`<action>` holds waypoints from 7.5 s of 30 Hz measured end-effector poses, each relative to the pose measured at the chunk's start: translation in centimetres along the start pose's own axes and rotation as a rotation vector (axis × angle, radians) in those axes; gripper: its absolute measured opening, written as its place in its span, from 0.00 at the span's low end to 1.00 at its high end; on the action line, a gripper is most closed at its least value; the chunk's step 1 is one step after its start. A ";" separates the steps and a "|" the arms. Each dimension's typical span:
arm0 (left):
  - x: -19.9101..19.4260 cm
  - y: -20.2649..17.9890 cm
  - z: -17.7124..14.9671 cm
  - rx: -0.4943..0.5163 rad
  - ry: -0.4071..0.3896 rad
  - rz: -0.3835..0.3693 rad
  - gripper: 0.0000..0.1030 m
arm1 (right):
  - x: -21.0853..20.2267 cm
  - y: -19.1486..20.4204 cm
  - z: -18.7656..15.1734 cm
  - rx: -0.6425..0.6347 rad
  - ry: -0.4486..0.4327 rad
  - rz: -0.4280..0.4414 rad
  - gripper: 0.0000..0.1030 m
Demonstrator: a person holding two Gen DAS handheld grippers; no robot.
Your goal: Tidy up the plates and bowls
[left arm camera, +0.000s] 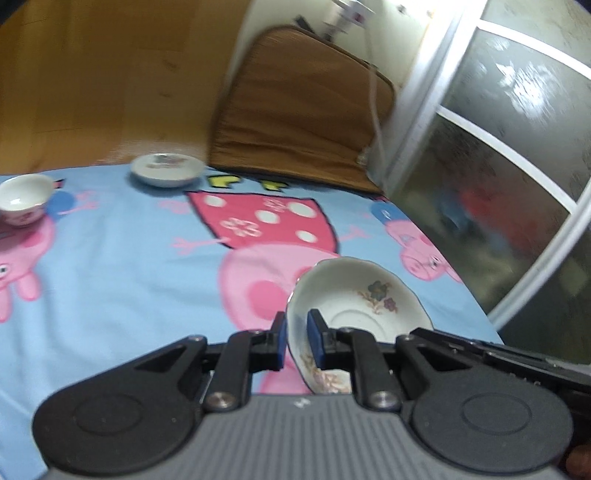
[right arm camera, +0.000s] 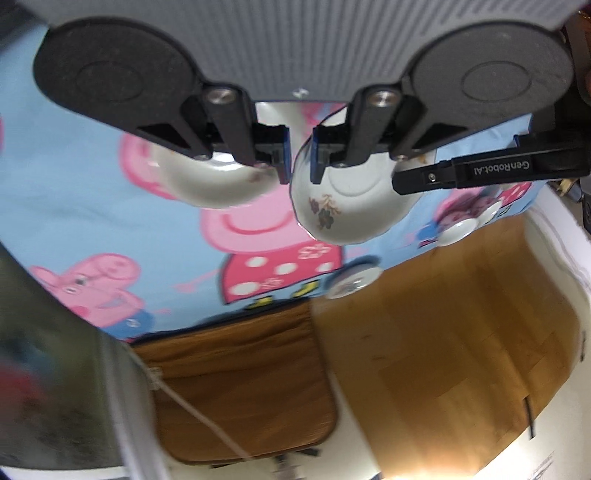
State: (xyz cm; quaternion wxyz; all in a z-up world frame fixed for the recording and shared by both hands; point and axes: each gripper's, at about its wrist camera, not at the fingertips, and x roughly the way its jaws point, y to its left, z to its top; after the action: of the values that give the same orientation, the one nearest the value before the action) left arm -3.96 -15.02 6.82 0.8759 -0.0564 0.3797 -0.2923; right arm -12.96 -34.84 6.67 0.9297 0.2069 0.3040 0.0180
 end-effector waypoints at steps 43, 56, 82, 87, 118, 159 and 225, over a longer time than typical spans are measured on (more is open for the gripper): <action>5.9 -5.7 -1.7 0.132 0.085 0.020 0.17 | -1.4 -6.1 -1.5 0.050 -0.053 -0.108 0.13; 4.7 -5.0 -1.5 0.135 0.051 0.030 0.18 | -0.8 -4.7 -1.6 -0.034 -0.085 -0.139 0.32; -3.4 16.1 -1.3 0.018 -0.190 0.453 0.19 | 9.2 8.1 3.0 -0.107 0.083 0.126 0.34; -2.6 19.0 -2.2 -0.084 -0.180 0.417 0.19 | 16.0 9.0 7.8 0.025 0.091 0.077 0.34; -5.5 21.5 -2.5 -0.271 -0.256 0.204 0.45 | 18.6 8.3 4.5 0.413 0.350 0.372 0.02; -2.7 7.9 0.9 -0.167 -0.068 -0.012 0.09 | 4.6 3.4 -0.2 0.177 -0.059 0.142 0.08; -8.9 12.6 -5.9 0.048 -0.186 0.384 0.36 | 3.6 10.8 -5.8 -0.136 -0.070 0.140 0.41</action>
State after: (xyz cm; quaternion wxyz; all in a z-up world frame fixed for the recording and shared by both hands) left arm -6.96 1.04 4.22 0.9479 0.0111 0.2940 -0.1225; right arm -12.36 -22.27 4.74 0.9481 0.1644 0.2544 0.0964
